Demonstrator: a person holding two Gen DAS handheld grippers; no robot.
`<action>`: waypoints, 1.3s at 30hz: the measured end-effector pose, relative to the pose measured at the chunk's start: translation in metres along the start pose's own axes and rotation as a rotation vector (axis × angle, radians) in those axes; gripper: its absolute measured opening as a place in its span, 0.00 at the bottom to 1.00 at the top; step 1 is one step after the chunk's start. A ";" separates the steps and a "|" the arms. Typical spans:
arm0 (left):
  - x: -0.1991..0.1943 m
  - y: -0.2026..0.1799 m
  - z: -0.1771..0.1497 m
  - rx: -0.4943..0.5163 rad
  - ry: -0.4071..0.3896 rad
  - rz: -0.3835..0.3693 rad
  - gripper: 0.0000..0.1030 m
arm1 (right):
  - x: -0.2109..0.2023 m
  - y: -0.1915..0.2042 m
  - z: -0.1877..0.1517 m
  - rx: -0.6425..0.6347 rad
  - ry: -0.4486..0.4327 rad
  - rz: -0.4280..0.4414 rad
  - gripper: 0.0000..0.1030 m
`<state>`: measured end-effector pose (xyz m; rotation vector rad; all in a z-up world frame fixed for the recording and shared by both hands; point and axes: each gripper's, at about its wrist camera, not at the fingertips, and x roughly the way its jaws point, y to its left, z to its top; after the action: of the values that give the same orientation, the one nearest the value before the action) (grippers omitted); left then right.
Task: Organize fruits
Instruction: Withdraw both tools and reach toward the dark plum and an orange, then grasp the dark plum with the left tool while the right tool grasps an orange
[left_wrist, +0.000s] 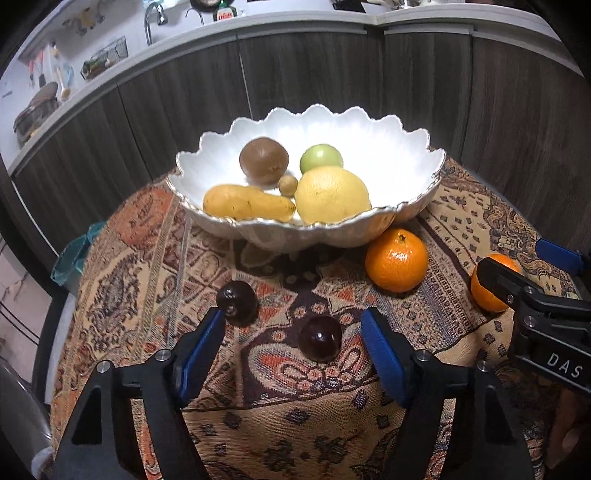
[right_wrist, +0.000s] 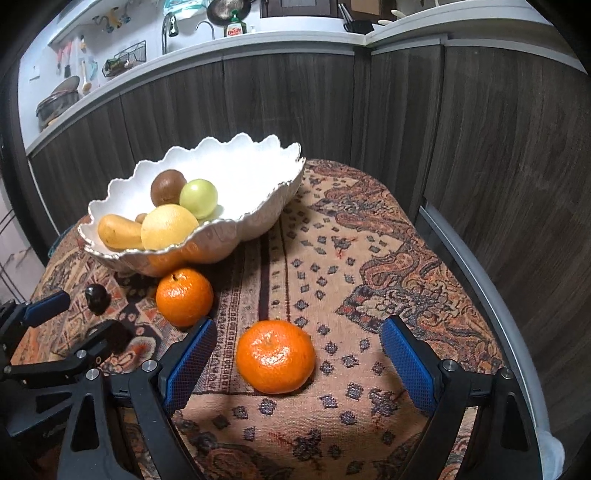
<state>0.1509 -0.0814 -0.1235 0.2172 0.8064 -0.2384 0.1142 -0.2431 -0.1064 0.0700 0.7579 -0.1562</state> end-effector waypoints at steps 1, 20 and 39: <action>0.002 0.000 -0.001 0.001 0.006 -0.002 0.69 | 0.001 0.001 0.000 -0.005 0.001 0.001 0.89; 0.021 0.002 -0.003 -0.030 0.089 -0.071 0.59 | 0.019 0.008 -0.004 -0.032 0.085 0.003 0.69; 0.016 -0.003 -0.004 -0.014 0.080 -0.125 0.26 | 0.015 0.008 -0.005 -0.033 0.083 0.081 0.45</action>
<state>0.1584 -0.0850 -0.1383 0.1641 0.9017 -0.3428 0.1233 -0.2360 -0.1205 0.0755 0.8391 -0.0641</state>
